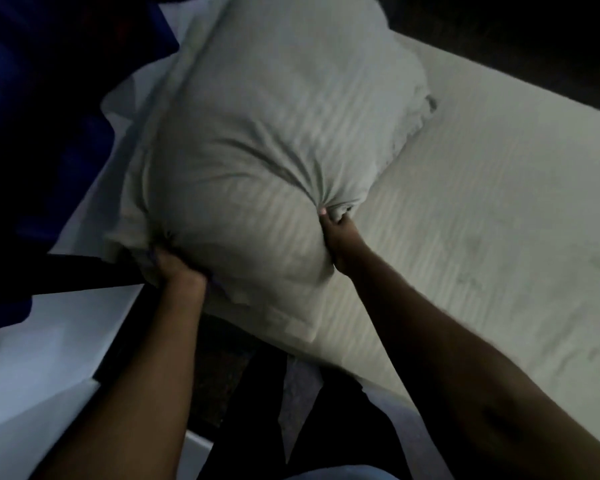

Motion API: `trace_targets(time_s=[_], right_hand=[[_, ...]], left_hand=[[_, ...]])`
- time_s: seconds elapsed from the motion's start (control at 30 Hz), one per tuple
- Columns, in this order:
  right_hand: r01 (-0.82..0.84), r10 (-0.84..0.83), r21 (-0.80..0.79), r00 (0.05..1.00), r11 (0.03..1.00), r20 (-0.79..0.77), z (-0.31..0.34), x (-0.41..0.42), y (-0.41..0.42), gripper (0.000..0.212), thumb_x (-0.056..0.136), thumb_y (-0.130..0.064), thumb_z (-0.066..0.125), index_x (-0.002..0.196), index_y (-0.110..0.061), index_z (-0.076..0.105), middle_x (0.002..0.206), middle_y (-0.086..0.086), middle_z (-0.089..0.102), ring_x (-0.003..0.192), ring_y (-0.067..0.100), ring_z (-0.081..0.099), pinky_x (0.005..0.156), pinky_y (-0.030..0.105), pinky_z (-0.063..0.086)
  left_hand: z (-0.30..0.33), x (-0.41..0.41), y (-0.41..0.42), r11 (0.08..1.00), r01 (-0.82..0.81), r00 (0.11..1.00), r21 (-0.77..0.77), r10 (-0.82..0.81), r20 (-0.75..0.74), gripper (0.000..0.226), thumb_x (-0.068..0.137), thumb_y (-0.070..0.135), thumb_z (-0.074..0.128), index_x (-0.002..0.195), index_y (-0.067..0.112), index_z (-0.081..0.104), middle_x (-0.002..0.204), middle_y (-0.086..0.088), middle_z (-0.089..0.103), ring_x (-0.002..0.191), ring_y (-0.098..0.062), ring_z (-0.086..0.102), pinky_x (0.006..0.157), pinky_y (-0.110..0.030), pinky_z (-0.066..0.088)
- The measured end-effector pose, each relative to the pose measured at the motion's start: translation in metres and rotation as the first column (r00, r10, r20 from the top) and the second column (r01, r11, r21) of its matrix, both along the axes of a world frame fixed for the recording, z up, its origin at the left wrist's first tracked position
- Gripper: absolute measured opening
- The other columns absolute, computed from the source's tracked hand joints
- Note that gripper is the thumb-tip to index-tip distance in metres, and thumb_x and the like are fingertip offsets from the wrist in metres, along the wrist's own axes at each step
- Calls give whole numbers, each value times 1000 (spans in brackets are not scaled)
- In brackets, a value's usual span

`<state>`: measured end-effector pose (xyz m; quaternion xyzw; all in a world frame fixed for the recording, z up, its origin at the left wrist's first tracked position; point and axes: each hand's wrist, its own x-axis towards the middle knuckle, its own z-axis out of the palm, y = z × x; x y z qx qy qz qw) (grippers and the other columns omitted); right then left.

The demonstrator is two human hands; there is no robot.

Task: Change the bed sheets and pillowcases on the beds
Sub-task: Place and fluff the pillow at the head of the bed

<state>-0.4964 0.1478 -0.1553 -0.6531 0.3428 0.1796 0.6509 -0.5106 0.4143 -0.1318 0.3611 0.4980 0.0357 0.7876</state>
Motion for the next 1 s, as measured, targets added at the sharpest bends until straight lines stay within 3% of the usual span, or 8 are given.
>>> trace_targets(time_s=[0.1,0.17,0.27,0.33,0.43,0.6,0.8,1.0], right_hand=[[-152,153,22,987,988,-58,-2,-10,-5,70,84,-52,75,139,-15,52,131,-1,64,121,16,60,102,33,51],[-154,159,94,986,984,-54,-6,-11,-6,89,76,-62,77,145,-18,42,137,-4,58,123,14,58,103,33,50],[-64,70,83,996,994,-61,1,0,3,94,81,-81,52,152,-25,27,152,-1,43,136,20,46,112,40,40],[81,-81,-50,997,995,3,6,13,7,97,80,-88,37,146,-18,38,148,4,48,135,23,47,113,43,39],[264,-214,-203,948,943,236,15,42,2,105,74,-94,30,135,-12,50,138,12,55,131,23,51,113,43,39],[93,-18,-221,947,971,321,31,113,0,102,85,-53,70,159,-18,8,152,-4,42,140,13,43,118,31,33],[19,53,-380,983,925,178,-3,79,-25,75,97,-26,61,158,-10,19,158,9,38,143,23,39,104,11,27],[-31,55,-575,998,818,24,3,68,-38,56,103,-27,44,153,-8,28,137,25,42,124,44,47,106,39,36]], left_hand=[[-41,-36,10,974,209,928,92,-168,-331,58,109,44,15,156,14,33,135,-9,64,124,-22,61,89,-29,50],[-49,-44,2,857,273,870,438,-26,-492,57,109,44,27,150,6,41,148,-15,50,134,-31,51,99,-33,42],[-6,-21,-34,238,261,959,936,51,-280,49,104,38,48,126,-5,56,123,-28,59,111,-36,56,95,-39,42],[19,1,-57,-123,275,910,954,-287,-299,56,99,47,55,134,2,55,134,-24,55,121,-34,51,101,-38,38],[25,33,-77,-420,473,637,775,-445,-630,99,77,85,52,157,30,30,165,-12,23,150,-37,23,111,-53,27],[-2,18,-82,-471,655,419,591,-424,-803,143,47,103,43,160,32,-6,170,-8,-6,155,-37,-2,113,-68,19],[-13,-7,-72,-561,682,284,469,-387,-877,159,32,103,49,161,29,-8,169,-10,-13,155,-38,-7,114,-71,14],[5,-5,-107,-531,702,299,475,-385,-873,159,33,96,61,161,30,-4,169,-9,-10,154,-40,-4,112,-72,14]])
